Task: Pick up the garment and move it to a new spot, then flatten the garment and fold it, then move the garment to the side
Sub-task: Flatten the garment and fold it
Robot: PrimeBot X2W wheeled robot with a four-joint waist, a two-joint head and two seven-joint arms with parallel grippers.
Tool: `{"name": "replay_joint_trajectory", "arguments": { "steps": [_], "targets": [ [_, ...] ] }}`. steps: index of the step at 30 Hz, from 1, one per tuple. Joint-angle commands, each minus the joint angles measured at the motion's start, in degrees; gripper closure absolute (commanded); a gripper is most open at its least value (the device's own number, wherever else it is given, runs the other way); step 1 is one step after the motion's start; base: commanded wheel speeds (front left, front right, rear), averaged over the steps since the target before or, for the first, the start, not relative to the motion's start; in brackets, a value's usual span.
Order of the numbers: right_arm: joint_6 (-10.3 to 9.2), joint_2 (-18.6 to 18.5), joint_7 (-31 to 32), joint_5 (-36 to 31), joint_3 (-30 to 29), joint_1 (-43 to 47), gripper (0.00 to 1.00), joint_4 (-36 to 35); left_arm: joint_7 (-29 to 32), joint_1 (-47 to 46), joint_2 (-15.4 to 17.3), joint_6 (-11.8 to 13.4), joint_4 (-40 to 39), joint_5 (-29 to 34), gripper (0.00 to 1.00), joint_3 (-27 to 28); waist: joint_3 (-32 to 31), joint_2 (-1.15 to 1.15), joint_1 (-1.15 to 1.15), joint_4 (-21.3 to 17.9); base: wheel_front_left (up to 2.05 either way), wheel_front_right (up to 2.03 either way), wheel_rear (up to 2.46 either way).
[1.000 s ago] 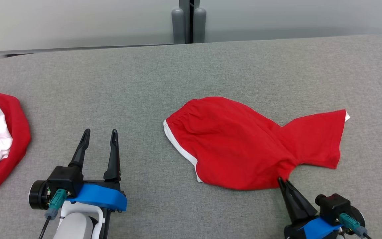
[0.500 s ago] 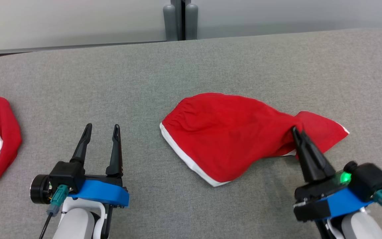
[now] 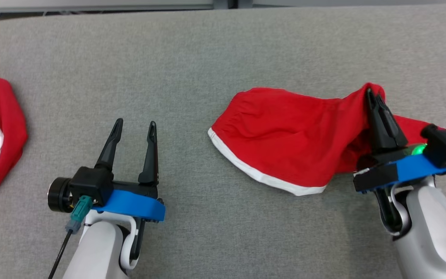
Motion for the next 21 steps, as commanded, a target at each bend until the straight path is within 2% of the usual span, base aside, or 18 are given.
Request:
{"name": "replay_joint_trajectory", "arguments": {
  "steps": [1,5,7,13,17,21],
  "targets": [
    [0.01,-0.18,-0.38,0.18,0.4,-1.65,1.0,1.37,-0.26,-1.41,-0.21,-0.25,-0.04,0.47,0.0,-0.03,1.58,0.0,-0.01,1.44,0.0,0.0,0.0],
    [0.01,-0.36,-0.67,0.89,2.2,-5.16,1.0,7.49,-0.26,-2.26,-0.72,-0.47,0.28,0.79,0.0,0.0,2.58,0.0,-0.01,2.05,0.0,0.0,0.0],
    [0.01,-0.69,-0.82,1.0,3.36,-6.49,0.0,9.91,-0.26,-2.44,-0.89,-0.64,0.4,0.98,0.0,0.27,2.69,0.0,-0.01,2.02,0.0,0.0,0.0],
    [0.01,-2.46,-1.14,1.26,5.9,-4.52,0.0,10.83,-0.26,-1.54,-1.02,-0.89,1.36,1.36,0.0,1.15,0.88,0.0,-0.01,1.11,0.0,0.0,0.0],
    [0.01,-4.18,-1.19,0.93,4.76,0.03,0.0,5.39,-0.26,-0.38,-0.89,-0.95,1.5,1.54,0.0,1.82,-0.82,0.0,-0.01,0.11,0.0,0.0,0.0],
    [0.01,-5.05,-1.17,-0.46,1.0,5.09,0.0,-0.78,-0.26,0.54,-0.58,-0.84,1.43,1.79,0.0,2.59,-2.06,0.0,-0.01,-0.96,0.0,0.0,0.0]
  ]
}}
